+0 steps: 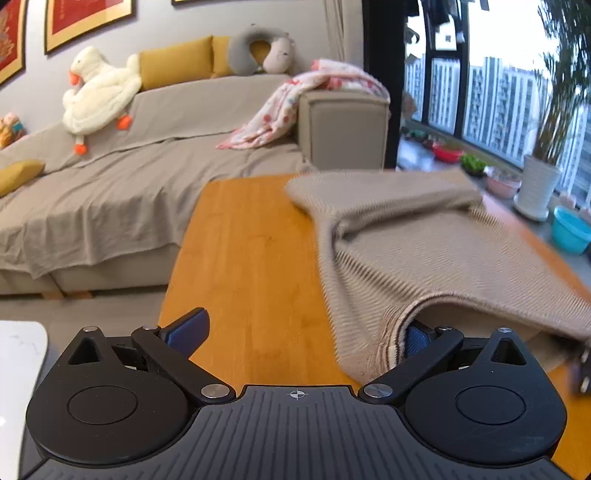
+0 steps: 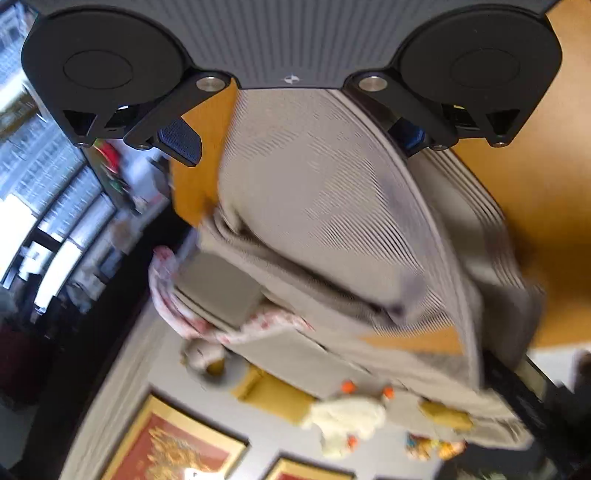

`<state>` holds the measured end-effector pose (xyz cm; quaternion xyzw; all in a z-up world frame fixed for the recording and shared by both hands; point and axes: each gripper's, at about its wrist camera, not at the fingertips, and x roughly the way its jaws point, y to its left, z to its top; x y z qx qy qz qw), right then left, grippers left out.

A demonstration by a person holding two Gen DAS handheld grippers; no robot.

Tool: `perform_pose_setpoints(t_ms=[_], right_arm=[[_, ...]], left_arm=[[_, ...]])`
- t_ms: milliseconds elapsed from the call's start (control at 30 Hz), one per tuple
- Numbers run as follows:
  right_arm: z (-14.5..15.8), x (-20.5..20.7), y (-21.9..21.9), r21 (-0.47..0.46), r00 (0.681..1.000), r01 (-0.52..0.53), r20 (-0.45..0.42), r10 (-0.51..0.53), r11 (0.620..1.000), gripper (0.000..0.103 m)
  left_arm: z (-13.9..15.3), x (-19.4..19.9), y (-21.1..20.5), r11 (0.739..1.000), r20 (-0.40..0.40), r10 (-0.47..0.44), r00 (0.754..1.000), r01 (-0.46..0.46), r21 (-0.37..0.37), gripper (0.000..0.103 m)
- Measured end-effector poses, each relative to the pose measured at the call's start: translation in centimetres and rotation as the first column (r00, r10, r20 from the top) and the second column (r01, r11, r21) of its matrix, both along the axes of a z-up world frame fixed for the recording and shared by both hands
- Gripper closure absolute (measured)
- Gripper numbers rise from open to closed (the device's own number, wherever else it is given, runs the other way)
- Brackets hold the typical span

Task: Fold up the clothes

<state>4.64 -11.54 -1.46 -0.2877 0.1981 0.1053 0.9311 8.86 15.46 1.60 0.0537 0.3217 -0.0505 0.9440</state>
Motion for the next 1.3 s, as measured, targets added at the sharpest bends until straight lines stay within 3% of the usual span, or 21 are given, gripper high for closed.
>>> perform_pose_setpoints(t_ms=[67,200,267,367,467,600,700,833,1000,1067,1167,1233,1300], right_arm=[[-0.1,0.4,-1.1,-0.026,0.998,0.061,0.032,-0.06,0.998,0.0],[-0.1,0.8,-4.1,-0.172,0.986,0.137,0.114,-0.118,0.976,0.0],[1.4,0.6,-6.0,-0.151,0.98,0.151,0.151,-0.128,0.977,0.0],[3.2,0.4,-7.3,-0.085,0.97,0.18,0.181,-0.163,0.98,0.0],[2.9,0.2,-7.4,-0.072,0.981,0.165,0.119,-0.156,0.984,0.0],[2.9,-1.2,-8.5,0.039,0.996,0.087,-0.005,-0.087,0.995,0.0],[3.0,-2.3,-9.3,0.128,0.995,0.036,-0.093,-0.024,0.991,0.0],[3.1,-3.7,-10.4,0.251,0.977,-0.019,-0.199,0.07,0.968,0.0],[5.5,-3.2,-11.7,0.463,0.979,-0.033,-0.165,0.123,0.886,0.0],[6.2,-1.7,-11.9,0.568,0.983,-0.001,-0.15,0.105,0.823,0.0],[6.1,1.6,-11.8,0.718,0.984,0.051,-0.155,0.089,0.694,0.0],[5.5,4.1,-10.8,0.764,0.985,0.066,-0.151,0.078,0.642,0.0],[4.0,6.1,-9.7,0.766,0.98,0.075,-0.175,0.094,0.639,0.0]], left_arm=[[-1.1,-0.3,0.1,0.999,-0.027,-0.012,1.0,0.013,0.033,0.0],[-0.1,-2.0,1.5,0.993,0.033,0.059,0.998,-0.062,0.103,0.0],[1.9,-3.1,2.4,0.997,0.067,0.053,0.996,-0.056,0.045,0.0],[3.1,-4.9,2.1,0.999,0.084,0.023,0.996,-0.025,0.025,0.0],[1.6,-5.8,1.1,0.997,0.018,0.006,1.0,-0.007,0.08,0.0],[1.2,-7.5,1.3,0.991,-0.079,-0.133,0.988,0.13,-0.036,0.0],[0.9,-8.8,1.4,0.965,-0.138,-0.245,0.96,0.226,-0.136,0.0],[3.8,-9.8,1.0,0.917,-0.04,-0.349,0.936,0.333,-0.219,0.0],[5.4,-6.4,-1.1,0.897,0.048,-0.355,0.934,0.354,-0.264,0.0],[4.8,-3.7,-2.9,0.888,0.053,-0.356,0.933,0.355,-0.292,0.0],[3.4,1.1,-5.5,0.878,0.054,-0.353,0.934,0.35,-0.326,0.0],[1.6,3.9,-6.6,0.891,0.061,-0.332,0.941,0.334,-0.306,0.0],[-0.4,5.6,-6.8,0.902,0.046,-0.308,0.95,0.307,-0.305,0.0]])
